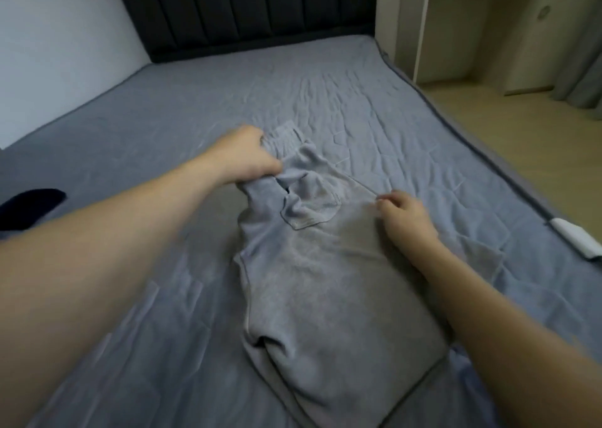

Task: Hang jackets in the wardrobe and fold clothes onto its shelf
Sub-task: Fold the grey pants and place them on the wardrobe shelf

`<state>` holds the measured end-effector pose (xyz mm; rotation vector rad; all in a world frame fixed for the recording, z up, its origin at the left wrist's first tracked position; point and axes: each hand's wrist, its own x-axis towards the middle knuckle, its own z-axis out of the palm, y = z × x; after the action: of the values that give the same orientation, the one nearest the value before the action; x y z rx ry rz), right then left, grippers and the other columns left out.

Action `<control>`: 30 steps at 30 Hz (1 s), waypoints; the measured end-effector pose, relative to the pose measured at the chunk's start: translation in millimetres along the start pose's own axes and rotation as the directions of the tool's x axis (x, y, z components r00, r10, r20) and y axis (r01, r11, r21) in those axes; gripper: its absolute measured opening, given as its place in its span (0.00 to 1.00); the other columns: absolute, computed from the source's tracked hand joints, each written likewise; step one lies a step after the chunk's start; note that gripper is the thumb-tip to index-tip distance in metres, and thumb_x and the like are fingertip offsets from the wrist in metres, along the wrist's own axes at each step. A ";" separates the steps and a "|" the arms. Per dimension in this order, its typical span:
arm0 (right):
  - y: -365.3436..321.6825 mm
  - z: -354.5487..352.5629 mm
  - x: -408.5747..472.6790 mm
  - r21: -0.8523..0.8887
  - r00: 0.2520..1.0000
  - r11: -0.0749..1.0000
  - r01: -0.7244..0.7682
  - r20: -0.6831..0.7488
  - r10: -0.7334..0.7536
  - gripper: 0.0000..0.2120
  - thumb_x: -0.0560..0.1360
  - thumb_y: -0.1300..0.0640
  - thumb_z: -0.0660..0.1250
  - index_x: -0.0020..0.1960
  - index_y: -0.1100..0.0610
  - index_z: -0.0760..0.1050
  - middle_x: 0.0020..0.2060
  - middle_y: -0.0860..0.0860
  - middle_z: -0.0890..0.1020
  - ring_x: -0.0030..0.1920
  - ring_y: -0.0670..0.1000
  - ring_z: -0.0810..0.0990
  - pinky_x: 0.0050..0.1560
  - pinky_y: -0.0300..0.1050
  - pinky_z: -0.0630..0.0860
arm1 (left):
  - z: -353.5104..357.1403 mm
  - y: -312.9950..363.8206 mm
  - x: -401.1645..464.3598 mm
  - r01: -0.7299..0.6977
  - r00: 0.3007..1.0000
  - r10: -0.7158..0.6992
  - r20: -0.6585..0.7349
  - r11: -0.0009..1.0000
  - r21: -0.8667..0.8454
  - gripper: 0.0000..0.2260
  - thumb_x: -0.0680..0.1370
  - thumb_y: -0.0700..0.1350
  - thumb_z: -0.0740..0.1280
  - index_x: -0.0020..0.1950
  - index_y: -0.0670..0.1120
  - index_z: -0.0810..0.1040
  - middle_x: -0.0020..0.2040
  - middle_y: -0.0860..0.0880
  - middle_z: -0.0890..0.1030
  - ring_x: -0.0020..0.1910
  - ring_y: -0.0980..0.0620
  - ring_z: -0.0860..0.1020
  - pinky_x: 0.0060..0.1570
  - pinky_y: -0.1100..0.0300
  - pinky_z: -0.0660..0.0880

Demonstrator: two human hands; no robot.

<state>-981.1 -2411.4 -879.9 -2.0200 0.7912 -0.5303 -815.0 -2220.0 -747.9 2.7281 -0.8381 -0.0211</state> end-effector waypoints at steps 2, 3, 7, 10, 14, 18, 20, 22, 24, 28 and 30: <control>0.2 -45.9 -5.6 0.477 0.971 0.852 -0.218 0.019 0.238 0.14 0.77 0.57 0.60 0.54 0.66 0.79 0.51 0.59 0.79 0.47 0.56 0.79 0.45 0.49 0.75 | -12.0 43.7 -34.1 -0.154 0.982 0.176 -0.065 0.954 0.257 0.17 0.62 0.58 0.66 0.38 0.46 0.69 0.40 0.44 0.77 0.38 0.42 0.75 0.32 0.56 0.65; 2.8 -67.0 -11.4 0.614 0.948 0.737 -0.282 0.060 0.312 0.14 0.78 0.56 0.58 0.50 0.64 0.78 0.49 0.58 0.78 0.40 0.54 0.78 0.37 0.45 0.75 | -11.3 63.0 -53.3 -0.213 0.961 0.265 -0.086 0.899 0.383 0.18 0.64 0.59 0.66 0.39 0.47 0.66 0.41 0.43 0.76 0.40 0.41 0.75 0.33 0.56 0.64; 20.5 -120.7 -40.5 0.596 0.859 0.618 -0.512 0.358 0.366 0.31 0.78 0.33 0.48 0.51 0.60 0.74 0.46 0.60 0.82 0.38 0.58 0.83 0.30 0.43 0.77 | 34.8 117.5 -146.4 -0.387 0.852 0.518 -0.078 0.723 0.573 0.13 0.73 0.52 0.65 0.52 0.49 0.69 0.52 0.45 0.80 0.51 0.40 0.80 0.37 0.55 0.63; 28.2 -136.0 -57.9 0.430 0.785 0.686 -0.587 0.510 0.352 0.39 0.69 0.24 0.55 0.59 0.57 0.73 0.49 0.60 0.81 0.39 0.57 0.84 0.34 0.48 0.79 | 84.2 132.0 -219.1 -0.595 0.804 0.565 0.188 0.756 0.274 0.13 0.75 0.52 0.64 0.56 0.49 0.68 0.56 0.46 0.76 0.56 0.43 0.77 0.45 0.53 0.71; 23.6 -119.6 -73.2 0.009 0.790 0.928 -0.373 0.528 0.312 0.40 0.60 0.37 0.77 0.66 0.55 0.71 0.58 0.53 0.80 0.55 0.55 0.80 0.56 0.53 0.78 | 98.5 114.5 -247.3 -0.722 0.584 0.765 0.273 0.642 -0.256 0.21 0.72 0.53 0.68 0.63 0.52 0.71 0.63 0.52 0.71 0.63 0.52 0.72 0.63 0.53 0.69; 5.5 -108.8 -77.2 -0.221 0.849 0.944 -0.245 0.422 0.319 0.34 0.68 0.42 0.75 0.67 0.54 0.66 0.57 0.53 0.74 0.51 0.55 0.77 0.40 0.48 0.79 | 93.7 71.8 -227.4 -0.533 0.799 0.514 0.312 0.845 -0.029 0.40 0.66 0.69 0.67 0.73 0.65 0.52 0.74 0.59 0.52 0.75 0.56 0.49 0.75 0.46 0.46; 2.1 -110.0 -77.9 -0.189 0.817 0.933 -0.306 0.450 0.359 0.29 0.68 0.43 0.76 0.60 0.55 0.67 0.51 0.54 0.76 0.45 0.56 0.81 0.38 0.51 0.82 | 102.5 53.5 -224.3 -0.443 0.813 0.404 0.419 0.897 -0.006 0.43 0.65 0.71 0.65 0.75 0.67 0.47 0.76 0.60 0.48 0.76 0.59 0.45 0.75 0.41 0.42; 2.9 -109.5 -79.2 -0.121 0.813 0.933 -0.338 0.462 0.355 0.28 0.68 0.46 0.76 0.60 0.58 0.69 0.51 0.55 0.78 0.44 0.57 0.81 0.40 0.52 0.83 | 114.0 47.0 -227.0 -0.446 0.837 0.416 0.356 0.895 0.001 0.40 0.67 0.73 0.60 0.74 0.68 0.44 0.76 0.59 0.49 0.76 0.59 0.47 0.74 0.39 0.44; 4.9 -109.7 -76.0 -0.058 0.879 0.958 -0.282 0.385 0.282 0.28 0.70 0.50 0.76 0.65 0.54 0.68 0.53 0.50 0.74 0.45 0.53 0.77 0.37 0.48 0.80 | 122.3 49.9 -228.3 -0.452 0.856 0.428 0.289 0.892 0.017 0.38 0.68 0.73 0.55 0.74 0.69 0.42 0.75 0.59 0.50 0.76 0.59 0.47 0.72 0.36 0.45; 11.4 -118.8 -61.9 0.188 0.985 0.976 -0.109 0.154 0.080 0.22 0.71 0.56 0.74 0.62 0.50 0.70 0.58 0.54 0.76 0.47 0.51 0.77 0.41 0.44 0.77 | 132.0 53.8 -217.6 -0.482 0.876 0.462 0.140 0.856 0.190 0.27 0.75 0.63 0.46 0.74 0.70 0.43 0.77 0.57 0.50 0.76 0.54 0.47 0.70 0.33 0.49; 24.8 -112.5 -61.2 0.043 0.978 0.993 -0.110 0.182 0.101 0.26 0.72 0.56 0.73 0.67 0.55 0.69 0.62 0.57 0.76 0.57 0.56 0.77 0.55 0.50 0.76 | 136.9 50.4 -214.8 -0.463 0.886 0.436 0.156 0.838 0.289 0.25 0.79 0.55 0.50 0.75 0.68 0.49 0.78 0.57 0.50 0.77 0.51 0.47 0.70 0.33 0.50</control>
<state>-1102.9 -2443.4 -846.1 -1.9333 0.7615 -0.3006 -1034.4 -2177.8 -880.2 2.7481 -1.6214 0.1077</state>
